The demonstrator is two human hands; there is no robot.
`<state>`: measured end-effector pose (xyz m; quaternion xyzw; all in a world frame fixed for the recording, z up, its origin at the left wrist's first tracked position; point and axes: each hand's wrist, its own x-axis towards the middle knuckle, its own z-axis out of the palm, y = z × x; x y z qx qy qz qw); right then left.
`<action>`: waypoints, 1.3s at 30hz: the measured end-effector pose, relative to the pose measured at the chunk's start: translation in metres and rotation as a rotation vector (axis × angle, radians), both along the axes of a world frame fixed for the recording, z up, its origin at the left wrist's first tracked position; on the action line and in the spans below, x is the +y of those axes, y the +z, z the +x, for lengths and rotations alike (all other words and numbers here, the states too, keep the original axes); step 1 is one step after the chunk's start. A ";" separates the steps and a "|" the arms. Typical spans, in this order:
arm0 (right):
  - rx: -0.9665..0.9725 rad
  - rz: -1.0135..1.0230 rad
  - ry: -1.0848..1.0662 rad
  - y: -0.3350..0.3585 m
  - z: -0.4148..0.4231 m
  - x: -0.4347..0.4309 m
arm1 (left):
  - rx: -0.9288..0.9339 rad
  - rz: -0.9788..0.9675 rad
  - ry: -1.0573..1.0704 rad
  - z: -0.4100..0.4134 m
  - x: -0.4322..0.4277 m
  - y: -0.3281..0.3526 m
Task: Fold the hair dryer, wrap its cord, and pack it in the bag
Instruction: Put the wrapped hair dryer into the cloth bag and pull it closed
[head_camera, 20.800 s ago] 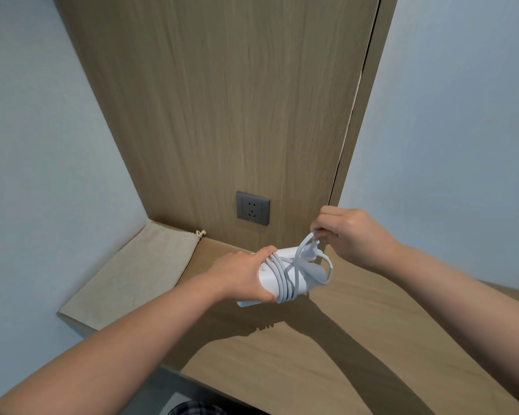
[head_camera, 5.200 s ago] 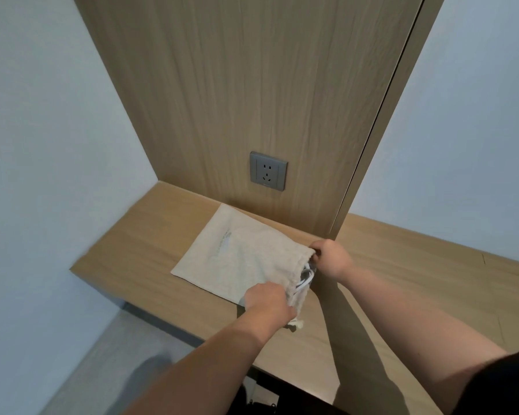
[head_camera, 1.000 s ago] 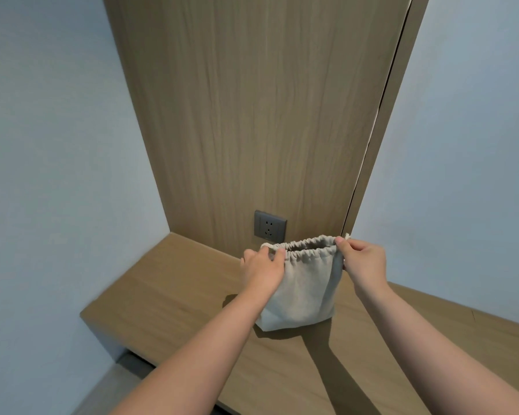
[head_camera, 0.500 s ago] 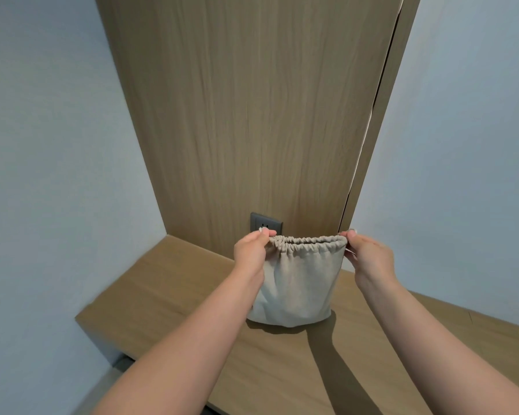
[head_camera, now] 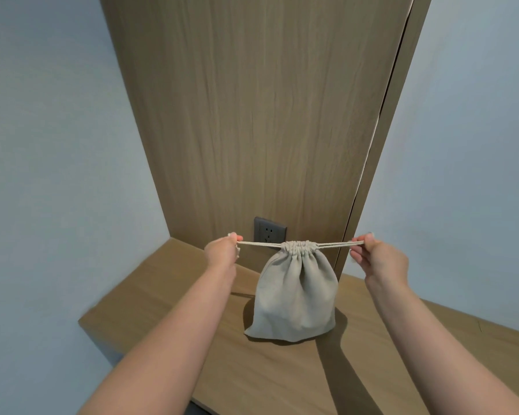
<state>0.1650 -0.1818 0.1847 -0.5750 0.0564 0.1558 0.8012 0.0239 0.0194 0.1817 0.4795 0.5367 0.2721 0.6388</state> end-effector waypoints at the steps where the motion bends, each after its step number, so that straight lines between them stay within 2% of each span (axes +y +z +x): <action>1: -0.062 -0.029 0.041 0.000 -0.004 0.001 | 0.041 0.054 -0.023 -0.002 0.003 -0.001; 3: -0.179 -0.098 0.149 0.005 -0.010 0.003 | 0.247 0.282 -0.174 -0.007 0.011 -0.003; 6: -0.256 -0.160 0.229 0.016 -0.011 0.008 | 0.835 0.795 -0.505 -0.013 0.014 -0.002; 7: -0.271 -0.169 0.246 0.019 -0.012 0.011 | 0.918 1.000 -0.531 -0.011 0.009 0.000; 8: -0.283 -0.173 0.261 0.021 -0.013 0.013 | 0.868 1.172 -0.523 -0.009 0.002 0.002; 9: -0.293 -0.171 0.271 0.022 -0.014 0.017 | 0.717 1.269 -0.537 -0.005 -0.008 0.005; 11: -0.305 -0.156 0.278 0.025 -0.016 0.023 | 0.388 1.229 -0.734 0.003 -0.034 0.011; 12: -0.313 -0.153 0.277 0.027 -0.017 0.025 | 0.349 1.155 -0.898 0.008 -0.047 0.011; 14: -0.345 -0.167 0.277 0.032 -0.017 0.028 | 0.476 1.132 -1.118 0.013 -0.068 0.006; 16: -0.380 -0.168 0.293 0.036 -0.017 0.027 | 0.575 1.191 -1.110 0.017 -0.072 -0.003; 19: -0.411 -0.217 0.337 0.036 -0.013 0.026 | 0.524 1.045 -1.048 0.019 -0.062 -0.013; 20: -0.478 -0.340 0.350 0.033 -0.009 0.026 | 0.494 0.980 -1.045 0.018 -0.058 -0.015; 21: -0.606 -0.577 0.379 0.029 -0.001 0.023 | 0.468 0.931 -1.042 0.017 -0.054 -0.017; 23: -0.872 -1.187 0.448 0.021 0.013 0.014 | 0.422 0.874 -1.014 0.013 -0.048 -0.017; 24: -0.944 -1.366 0.456 0.016 0.015 0.009 | 0.410 0.861 -0.998 0.012 -0.045 -0.016; 25: -0.994 -1.432 0.475 0.010 0.016 0.004 | 0.405 0.854 -0.991 0.010 -0.041 -0.015; 26: -1.013 -1.386 0.521 0.004 0.019 -0.001 | 0.405 0.854 -0.992 0.009 -0.038 -0.015; 27: -0.981 -1.239 0.605 -0.003 0.020 -0.007 | 0.403 0.857 -1.001 0.009 -0.036 -0.014; 29: -0.843 -0.998 0.907 -0.011 0.012 -0.012 | 0.383 0.857 -1.024 0.008 -0.033 -0.014; 32: -0.716 -0.917 1.235 -0.024 -0.009 -0.006 | 0.330 0.852 -1.048 0.009 -0.032 -0.012; 34: -0.736 -0.933 1.233 -0.034 -0.019 0.003 | 0.299 0.855 -1.052 0.008 -0.030 -0.011; 36: -0.788 -0.957 1.135 -0.039 -0.023 0.015 | 0.280 0.869 -1.047 0.006 -0.025 -0.010; 39: -0.753 -0.934 1.054 -0.039 -0.027 0.031 | 0.278 0.889 -1.022 0.002 -0.012 -0.008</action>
